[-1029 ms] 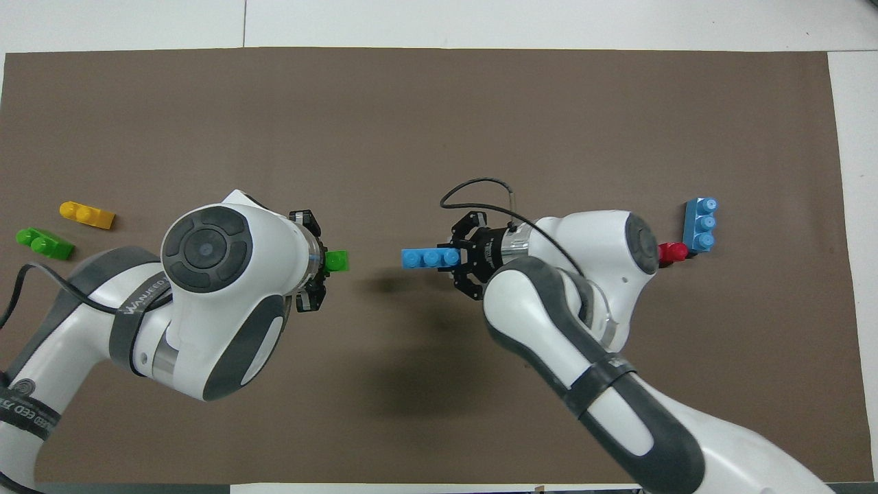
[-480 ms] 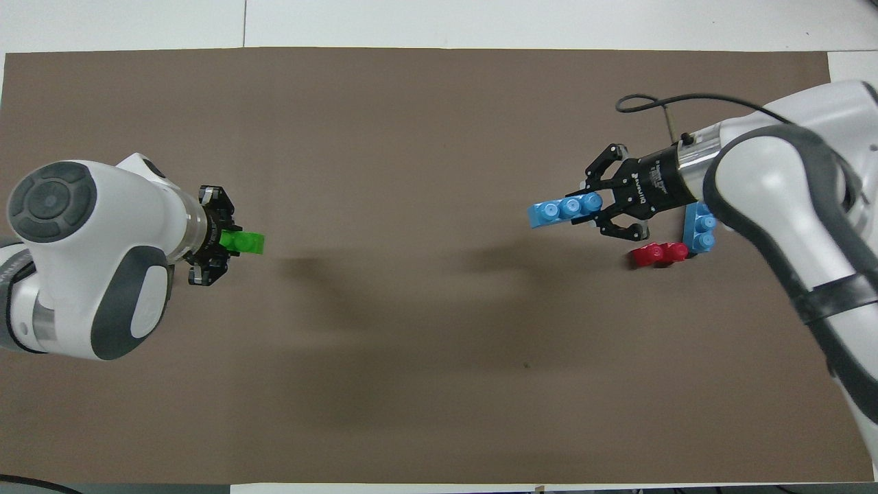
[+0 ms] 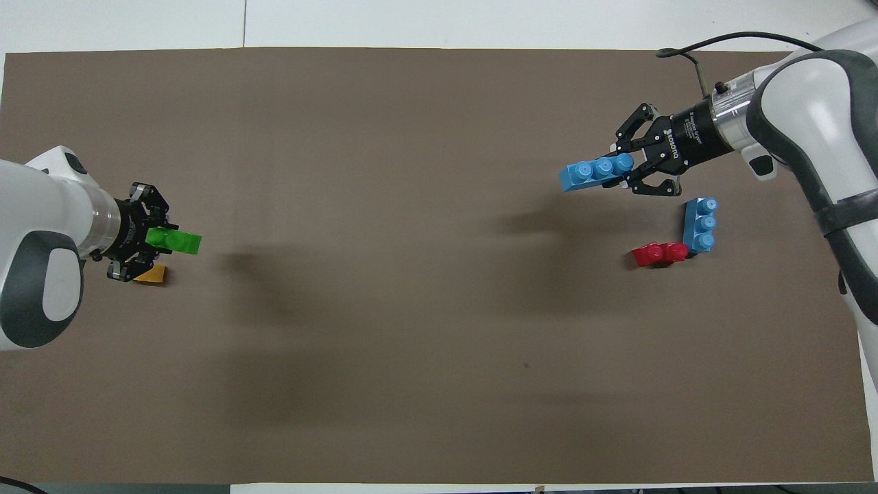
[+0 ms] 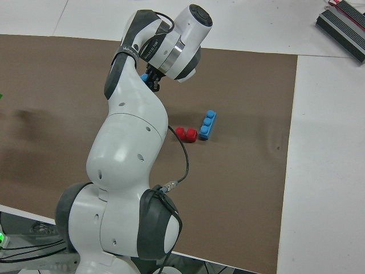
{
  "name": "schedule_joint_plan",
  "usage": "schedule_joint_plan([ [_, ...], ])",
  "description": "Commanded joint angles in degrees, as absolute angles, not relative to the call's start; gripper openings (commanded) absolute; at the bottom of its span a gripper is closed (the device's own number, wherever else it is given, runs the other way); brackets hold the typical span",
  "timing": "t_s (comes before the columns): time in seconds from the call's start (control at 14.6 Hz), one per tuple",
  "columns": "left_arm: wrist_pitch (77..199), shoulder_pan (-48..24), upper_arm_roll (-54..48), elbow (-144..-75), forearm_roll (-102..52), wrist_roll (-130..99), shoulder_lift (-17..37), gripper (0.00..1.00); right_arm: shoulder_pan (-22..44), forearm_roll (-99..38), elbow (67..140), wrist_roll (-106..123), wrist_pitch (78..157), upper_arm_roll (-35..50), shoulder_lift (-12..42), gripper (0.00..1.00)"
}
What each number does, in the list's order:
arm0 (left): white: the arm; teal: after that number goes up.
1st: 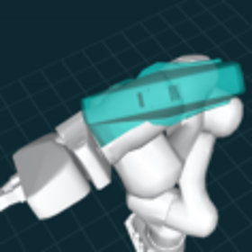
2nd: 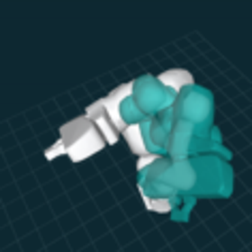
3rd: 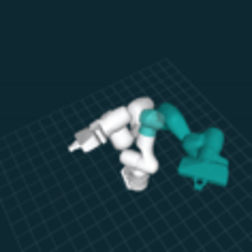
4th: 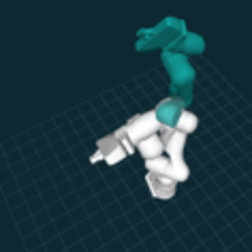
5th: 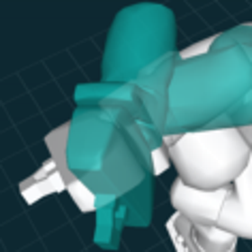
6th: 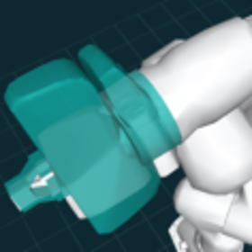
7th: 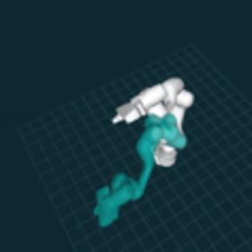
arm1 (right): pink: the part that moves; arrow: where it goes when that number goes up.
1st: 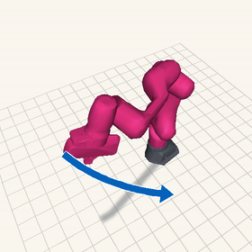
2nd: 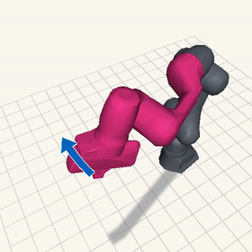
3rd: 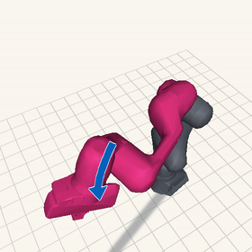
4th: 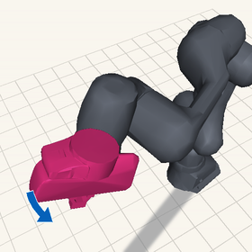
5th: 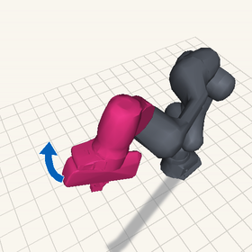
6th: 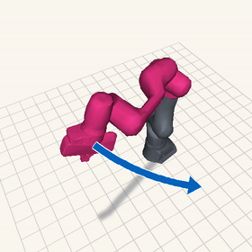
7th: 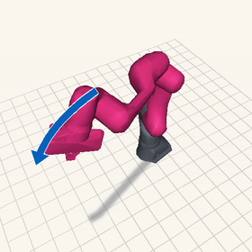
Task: Remove green block with left arm and hold with right
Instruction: 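Carry the green brick with the left gripper while the right gripper carries blue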
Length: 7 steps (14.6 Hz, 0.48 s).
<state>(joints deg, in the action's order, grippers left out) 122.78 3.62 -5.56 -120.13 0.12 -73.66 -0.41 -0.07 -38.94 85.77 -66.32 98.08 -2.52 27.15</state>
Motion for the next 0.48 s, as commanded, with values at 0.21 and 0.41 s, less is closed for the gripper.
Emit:
schedule_joint_plan([
  [0.21,128.48,9.05,-6.15,-119.97,-1.58,-59.43,4.65,0.00,-4.65,-35.51,87.36,-60.56,100.37,-2.28,28.91,0.00],
  [0.41,132.18,10.10,-6.24,-119.97,-1.58,-56.70,7.03,0.00,-5.01,-35.33,87.80,-60.29,102.74,-2.20,29.71,0.00],
])
